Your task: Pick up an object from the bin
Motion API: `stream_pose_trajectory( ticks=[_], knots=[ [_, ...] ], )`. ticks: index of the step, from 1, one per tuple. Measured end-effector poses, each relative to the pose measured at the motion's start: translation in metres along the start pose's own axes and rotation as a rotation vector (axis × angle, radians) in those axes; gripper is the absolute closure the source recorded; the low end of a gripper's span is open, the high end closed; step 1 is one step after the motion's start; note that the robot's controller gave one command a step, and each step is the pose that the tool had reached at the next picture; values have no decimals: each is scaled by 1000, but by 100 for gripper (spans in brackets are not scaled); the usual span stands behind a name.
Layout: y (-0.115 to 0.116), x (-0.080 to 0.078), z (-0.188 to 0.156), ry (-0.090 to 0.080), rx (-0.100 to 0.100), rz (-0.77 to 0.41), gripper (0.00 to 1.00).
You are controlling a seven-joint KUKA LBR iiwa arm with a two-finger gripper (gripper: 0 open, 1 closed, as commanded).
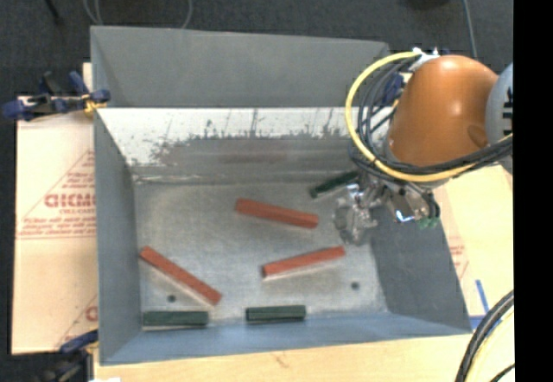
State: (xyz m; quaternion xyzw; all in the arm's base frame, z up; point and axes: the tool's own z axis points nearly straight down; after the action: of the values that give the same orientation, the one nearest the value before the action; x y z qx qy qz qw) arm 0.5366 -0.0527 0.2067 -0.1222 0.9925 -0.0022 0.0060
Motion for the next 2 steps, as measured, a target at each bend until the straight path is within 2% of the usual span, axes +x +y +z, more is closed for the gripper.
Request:
stream_pose_trajectory(
  ticks=[1,2],
  knots=[
    [16,11,65,14,-6,383,100],
    [15,10,63,10,-4,381,0]
  ],
)
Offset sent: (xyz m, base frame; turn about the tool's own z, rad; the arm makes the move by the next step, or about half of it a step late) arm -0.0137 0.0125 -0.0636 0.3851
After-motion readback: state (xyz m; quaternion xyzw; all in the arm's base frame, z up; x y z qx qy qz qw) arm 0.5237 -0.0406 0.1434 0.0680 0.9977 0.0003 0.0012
